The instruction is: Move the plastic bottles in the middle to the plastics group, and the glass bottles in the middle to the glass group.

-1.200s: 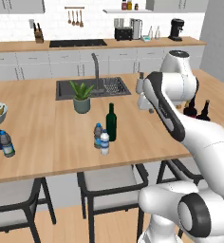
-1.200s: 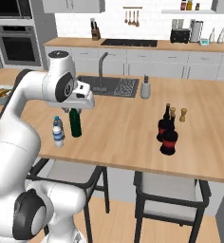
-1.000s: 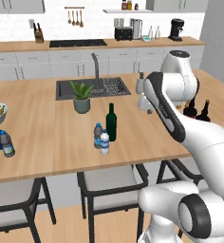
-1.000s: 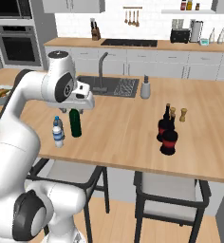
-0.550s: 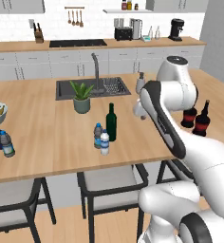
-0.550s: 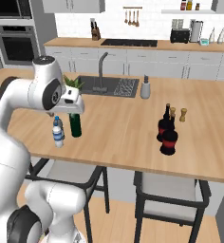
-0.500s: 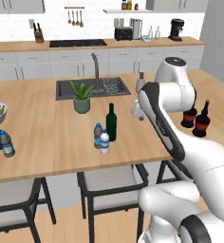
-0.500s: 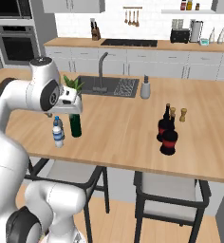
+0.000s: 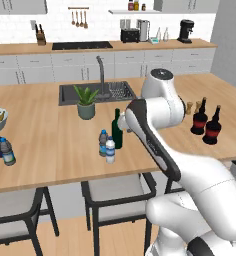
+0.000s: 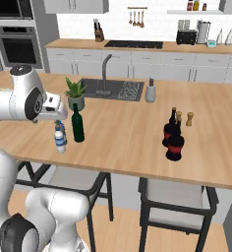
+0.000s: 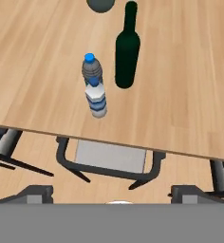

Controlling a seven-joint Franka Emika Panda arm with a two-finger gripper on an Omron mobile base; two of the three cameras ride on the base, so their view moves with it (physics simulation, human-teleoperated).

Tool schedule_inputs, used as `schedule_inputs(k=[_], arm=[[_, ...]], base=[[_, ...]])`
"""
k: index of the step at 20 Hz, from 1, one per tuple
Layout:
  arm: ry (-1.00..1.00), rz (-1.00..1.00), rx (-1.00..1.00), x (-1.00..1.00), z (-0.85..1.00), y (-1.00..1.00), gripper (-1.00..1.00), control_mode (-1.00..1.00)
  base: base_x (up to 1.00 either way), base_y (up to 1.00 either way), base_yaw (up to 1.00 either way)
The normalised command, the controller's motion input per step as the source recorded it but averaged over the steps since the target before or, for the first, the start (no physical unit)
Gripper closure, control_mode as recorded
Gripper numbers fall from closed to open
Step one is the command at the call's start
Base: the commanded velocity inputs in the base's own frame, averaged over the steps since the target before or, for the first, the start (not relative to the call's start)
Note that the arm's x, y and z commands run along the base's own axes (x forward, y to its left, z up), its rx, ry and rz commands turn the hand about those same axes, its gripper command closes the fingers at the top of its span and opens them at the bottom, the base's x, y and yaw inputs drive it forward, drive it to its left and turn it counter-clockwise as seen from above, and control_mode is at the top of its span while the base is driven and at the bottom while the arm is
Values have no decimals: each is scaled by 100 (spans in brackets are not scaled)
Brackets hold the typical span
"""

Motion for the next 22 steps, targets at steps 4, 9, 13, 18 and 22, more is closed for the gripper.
schedule_inputs(k=[4,9,13,18,22], arm=[[0,12,0,30,-34,47,-100,-100],[4,18,0,53,-34,12,-100,-100],[1,19,0,48,-34,13,-100,-100],[0,14,0,42,-29,3,-100,-100],[2,5,-3,41,-29,0,-100,-100]], base=[[0,0,0],[0,0,0],[0,0,0],[0,0,0],[0,0,0]])
